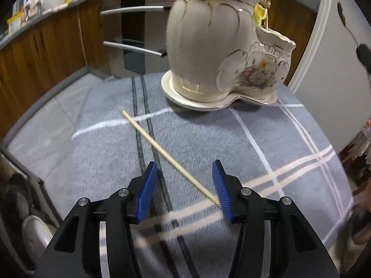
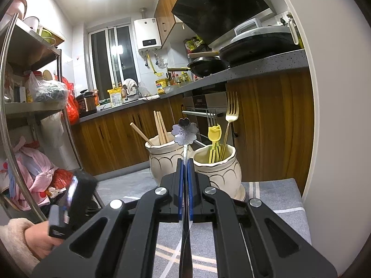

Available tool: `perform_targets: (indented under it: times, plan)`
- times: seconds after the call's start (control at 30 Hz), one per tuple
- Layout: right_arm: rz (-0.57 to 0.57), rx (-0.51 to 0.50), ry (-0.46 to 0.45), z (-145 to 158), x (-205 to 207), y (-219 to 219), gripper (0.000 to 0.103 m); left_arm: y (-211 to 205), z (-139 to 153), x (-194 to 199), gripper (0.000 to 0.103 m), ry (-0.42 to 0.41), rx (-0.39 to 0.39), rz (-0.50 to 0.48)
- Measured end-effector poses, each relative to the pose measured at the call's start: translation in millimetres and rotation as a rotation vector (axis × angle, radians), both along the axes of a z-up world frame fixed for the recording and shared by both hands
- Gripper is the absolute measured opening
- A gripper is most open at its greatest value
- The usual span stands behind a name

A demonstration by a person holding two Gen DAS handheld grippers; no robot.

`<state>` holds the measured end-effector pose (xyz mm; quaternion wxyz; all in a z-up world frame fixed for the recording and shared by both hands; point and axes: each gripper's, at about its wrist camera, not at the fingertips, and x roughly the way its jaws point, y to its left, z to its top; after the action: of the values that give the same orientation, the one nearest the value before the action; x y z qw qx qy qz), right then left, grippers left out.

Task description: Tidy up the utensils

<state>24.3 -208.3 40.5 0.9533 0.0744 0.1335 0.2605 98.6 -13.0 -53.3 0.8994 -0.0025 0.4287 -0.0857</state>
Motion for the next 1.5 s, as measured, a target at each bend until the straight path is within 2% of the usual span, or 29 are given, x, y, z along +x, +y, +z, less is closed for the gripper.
perform_targets:
  times: [0.07, 0.1, 0.17, 0.2, 0.33, 0.37, 0.4, 0.5, 0.6, 0.67, 0.73, 0.8, 0.83, 0.87, 0.9, 1.07, 1.13, 1.2, 1.3, 1.43, 1.5]
  plan:
    - [0.001, 0.002, -0.001, 0.4, -0.3, -1.8, 0.003, -5.1, 0.2, 2.0, 0.047, -0.002, 0.043, -0.016]
    - [0.002, 0.003, -0.001, 0.9, 0.3, -2.8, 0.003, -7.5, 0.1, 1.6, 0.037, -0.005, 0.062, -0.031]
    - [0.000, 0.007, -0.002, 1.5, 0.1, -5.4, 0.003, -10.3, 0.6, 0.8, 0.024, -0.006, 0.094, -0.055]
    - [-0.001, 0.008, -0.002, 1.9, 0.4, -6.1, 0.003, -9.3, 0.9, -0.4, 0.018, -0.002, 0.092, -0.070]
    - [0.000, 0.014, -0.003, 2.4, -1.0, -7.4, 0.003, -1.0, 4.6, -8.2, 0.009, 0.008, 0.077, -0.108]
    - [0.001, 0.014, -0.005, 2.5, -1.4, -7.9, 0.003, 1.4, 6.4, -11.4, 0.002, 0.008, 0.079, -0.114]
    - [0.002, 0.015, -0.005, 2.5, -1.8, -8.2, 0.003, 2.6, 7.3, -15.2, 0.000, 0.017, 0.087, -0.126]
    - [0.005, 0.018, -0.007, 3.2, -2.7, -8.1, 0.003, 3.8, 4.1, -22.5, 0.000, 0.041, 0.106, -0.147]
    - [0.005, 0.020, -0.008, 3.4, -3.2, -8.0, 0.003, 12.4, 8.1, -29.4, 0.001, 0.027, 0.078, -0.117]
    - [0.005, 0.019, -0.005, 3.1, -3.2, -7.8, 0.003, 17.5, 12.1, -25.7, 0.004, 0.018, 0.056, -0.078]
    - [0.010, 0.020, -0.001, 3.2, -2.9, -7.6, 0.003, 14.7, 14.4, -21.2, 0.009, -0.005, 0.090, -0.073]
    - [0.010, 0.019, -0.004, 4.3, -3.3, -7.8, 0.003, 7.1, 12.3, -16.4, 0.024, -0.013, 0.157, -0.090]
    - [0.008, 0.019, -0.004, 4.4, -3.1, -8.0, 0.003, 7.1, 11.6, -14.4, 0.030, -0.007, 0.163, -0.103]
    - [0.007, 0.021, -0.002, 4.4, -2.8, -8.1, 0.003, 8.3, 8.9, -10.5, 0.042, 0.025, 0.148, -0.109]
    - [0.005, 0.023, -0.002, 4.6, -2.7, -9.1, 0.003, 10.4, 6.7, -7.8, 0.047, 0.052, 0.119, -0.101]
    - [0.003, 0.039, 0.011, 5.2, 0.0, -12.6, 0.003, 8.5, 4.8, -5.8, 0.047, 0.083, 0.011, -0.062]
    - [0.008, 0.045, 0.011, 6.3, 0.3, -13.0, 0.003, 2.4, 7.0, -6.3, 0.047, 0.080, 0.000, -0.052]
    - [0.014, 0.051, 0.007, 8.0, -0.7, -13.8, 0.003, -7.6, 7.0, -7.3, 0.047, 0.077, 0.029, -0.036]
    - [0.020, 0.070, 0.014, 8.8, -1.9, -18.3, 0.003, -21.5, 3.2, -7.0, 0.047, 0.078, 0.112, 0.025]
    - [0.038, 0.091, 0.026, 8.1, -0.9, -21.5, 0.003, -23.3, 3.5, 3.8, 0.046, 0.080, 0.153, 0.141]
    - [0.042, 0.095, 0.012, 9.9, -1.9, -22.9, 0.003, -26.2, 4.5, 8.8, 0.039, 0.085, 0.181, 0.196]
